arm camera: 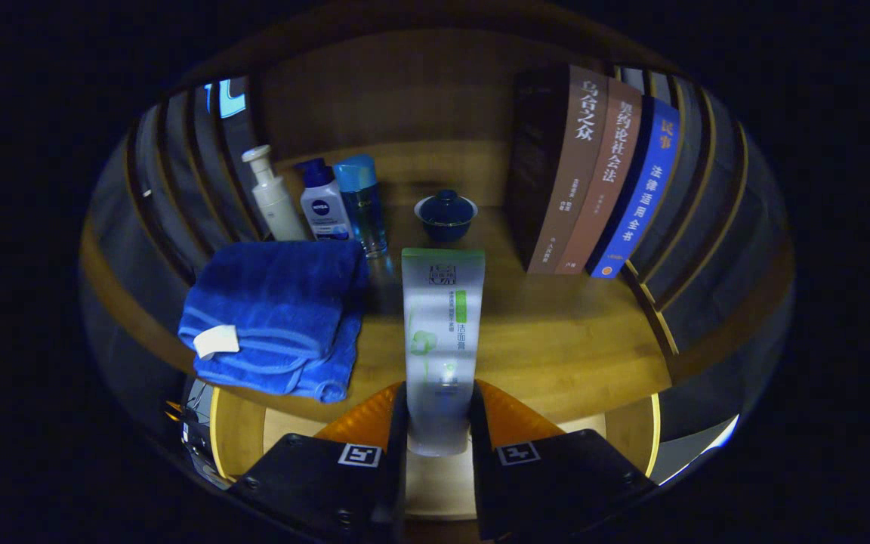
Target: Pull open the drawer, take out the items inside it, and place them on the countertop above the cabinet.
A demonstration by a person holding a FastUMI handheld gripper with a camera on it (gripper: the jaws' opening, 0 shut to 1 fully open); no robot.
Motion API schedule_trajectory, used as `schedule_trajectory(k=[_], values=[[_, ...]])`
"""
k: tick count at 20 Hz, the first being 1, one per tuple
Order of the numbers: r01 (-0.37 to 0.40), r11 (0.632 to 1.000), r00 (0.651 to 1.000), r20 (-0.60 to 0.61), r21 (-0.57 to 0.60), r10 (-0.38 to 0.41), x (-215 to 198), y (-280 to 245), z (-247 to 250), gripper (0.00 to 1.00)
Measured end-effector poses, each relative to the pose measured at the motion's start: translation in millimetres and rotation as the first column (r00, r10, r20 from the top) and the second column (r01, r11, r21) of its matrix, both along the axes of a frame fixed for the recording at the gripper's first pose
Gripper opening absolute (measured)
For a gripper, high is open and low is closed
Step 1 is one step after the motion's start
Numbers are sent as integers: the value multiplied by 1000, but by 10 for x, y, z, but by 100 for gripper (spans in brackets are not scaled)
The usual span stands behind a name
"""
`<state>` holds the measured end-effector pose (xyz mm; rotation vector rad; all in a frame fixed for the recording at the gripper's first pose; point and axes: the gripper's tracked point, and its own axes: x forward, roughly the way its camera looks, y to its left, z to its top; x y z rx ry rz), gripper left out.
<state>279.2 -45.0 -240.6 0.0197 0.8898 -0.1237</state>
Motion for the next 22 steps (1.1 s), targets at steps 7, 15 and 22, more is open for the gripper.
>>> schedule_trajectory(k=[7, 15, 22], values=[[19, 1000, 998, -54, 12, -19, 357, -81, -313, 41], [10, 999, 1000, 3, 39, -10, 444, -62, -213, 97], [-23, 999, 990, 138, 28, 18, 56, 100, 255, 97]])
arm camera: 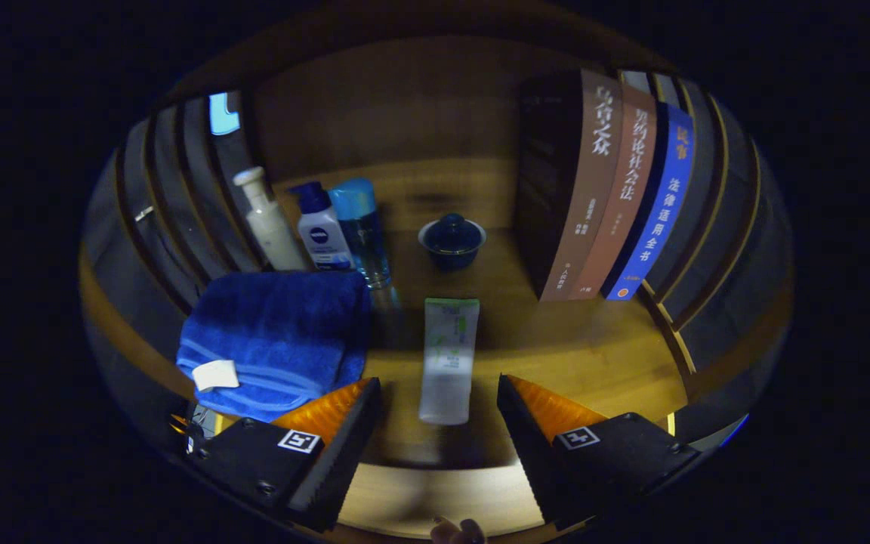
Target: Pull open the drawer, take out the items inside it, and place them on the countertop above the cabinet.
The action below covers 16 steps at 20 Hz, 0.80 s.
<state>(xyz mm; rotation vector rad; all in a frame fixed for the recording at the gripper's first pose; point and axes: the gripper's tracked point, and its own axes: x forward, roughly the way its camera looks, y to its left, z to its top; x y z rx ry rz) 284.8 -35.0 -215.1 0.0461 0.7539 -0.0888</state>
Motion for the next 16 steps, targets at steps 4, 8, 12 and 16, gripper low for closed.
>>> schedule_trajectory(k=[4, 8, 12, 16], values=[[-35, 999, 988, 151, 0, 34, -499, 206, 420, 97], [-67, 998, 963, 262, -3, 65, -1172, 348, 692, 97], [-72, 997, 925, 373, -20, 74, -1727, 397, 828, 97], [-74, 997, 894, 441, -26, 78, -2173, 420, 749, 97]])
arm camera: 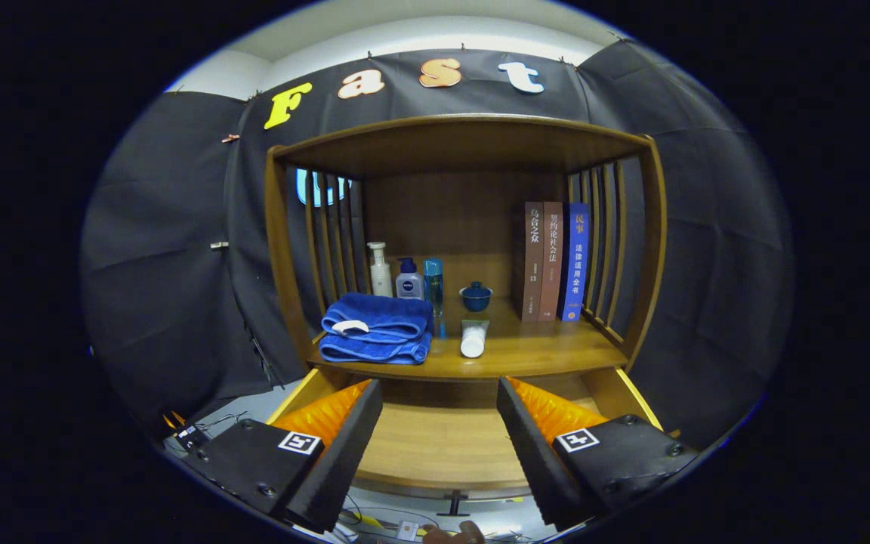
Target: Pull open the drawer, take out the items inside it, and place them on the countertop above the cabinet.
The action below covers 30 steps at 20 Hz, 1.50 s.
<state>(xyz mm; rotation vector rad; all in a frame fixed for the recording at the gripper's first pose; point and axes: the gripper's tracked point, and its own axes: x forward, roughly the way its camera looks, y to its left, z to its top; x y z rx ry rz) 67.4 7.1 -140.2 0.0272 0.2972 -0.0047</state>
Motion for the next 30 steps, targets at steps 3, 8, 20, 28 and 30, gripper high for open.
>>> schedule_trajectory(k=[3, 8, 20, 28, 30], values=[[13, 1000, 1000, 18, 24, -13, -268, -29, -188, 97], [41, 999, 999, 21, 26, -41, -544, -102, -699, 98], [90, 995, 995, -39, 47, -88, -532, -181, -1700, 99], [127, 992, 992, -19, 27, -126, -485, -242, -1785, 97], [132, 990, 991, -19, 39, -131, -483, -227, -1774, 97]])
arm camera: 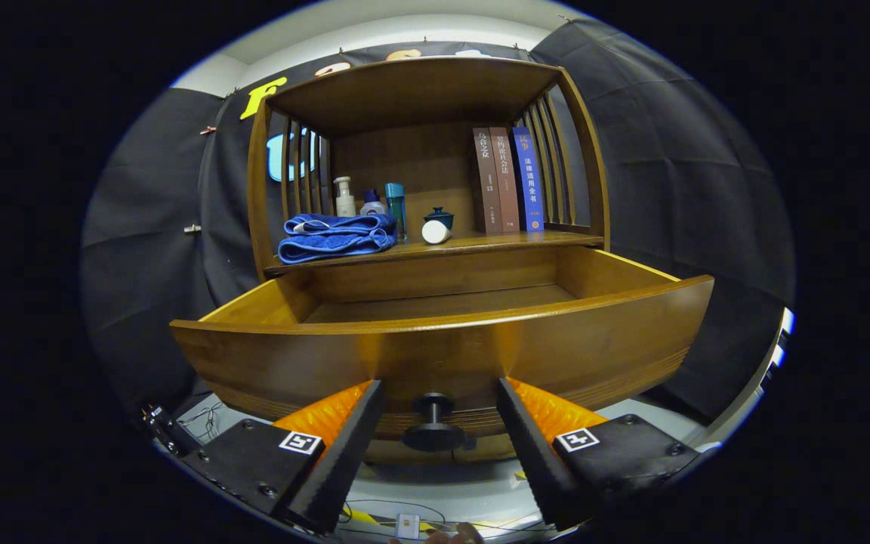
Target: Pull open the drawer, take out the items inside it, and place them on the countertop above the cabinet.
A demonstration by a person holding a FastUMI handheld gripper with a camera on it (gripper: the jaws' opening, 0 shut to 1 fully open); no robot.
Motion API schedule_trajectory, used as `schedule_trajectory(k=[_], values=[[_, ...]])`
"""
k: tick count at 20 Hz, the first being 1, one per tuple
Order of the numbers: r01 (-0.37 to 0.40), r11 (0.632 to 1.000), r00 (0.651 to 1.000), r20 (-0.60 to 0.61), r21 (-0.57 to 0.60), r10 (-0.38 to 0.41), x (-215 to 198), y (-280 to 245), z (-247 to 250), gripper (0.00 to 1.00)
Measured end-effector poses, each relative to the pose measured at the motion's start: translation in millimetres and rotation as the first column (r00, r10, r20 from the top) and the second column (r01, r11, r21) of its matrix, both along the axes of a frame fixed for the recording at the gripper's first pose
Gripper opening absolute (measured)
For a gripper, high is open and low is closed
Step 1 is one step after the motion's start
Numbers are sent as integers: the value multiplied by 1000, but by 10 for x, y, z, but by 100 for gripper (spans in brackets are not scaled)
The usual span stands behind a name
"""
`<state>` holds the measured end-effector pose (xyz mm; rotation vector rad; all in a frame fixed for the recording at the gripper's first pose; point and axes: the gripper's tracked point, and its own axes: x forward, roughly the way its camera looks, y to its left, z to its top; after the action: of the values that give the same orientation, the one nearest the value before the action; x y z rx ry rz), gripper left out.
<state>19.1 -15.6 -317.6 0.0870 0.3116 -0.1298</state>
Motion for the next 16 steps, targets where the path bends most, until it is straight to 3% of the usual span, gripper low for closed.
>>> schedule_trajectory(k=[5, 16], values=[[-4, 1000, 1000, -8, 2, 4, 130, -19, 2, 99], [-5, 1000, 1000, 8, -11, 5, 923, -106, 13, 99]])
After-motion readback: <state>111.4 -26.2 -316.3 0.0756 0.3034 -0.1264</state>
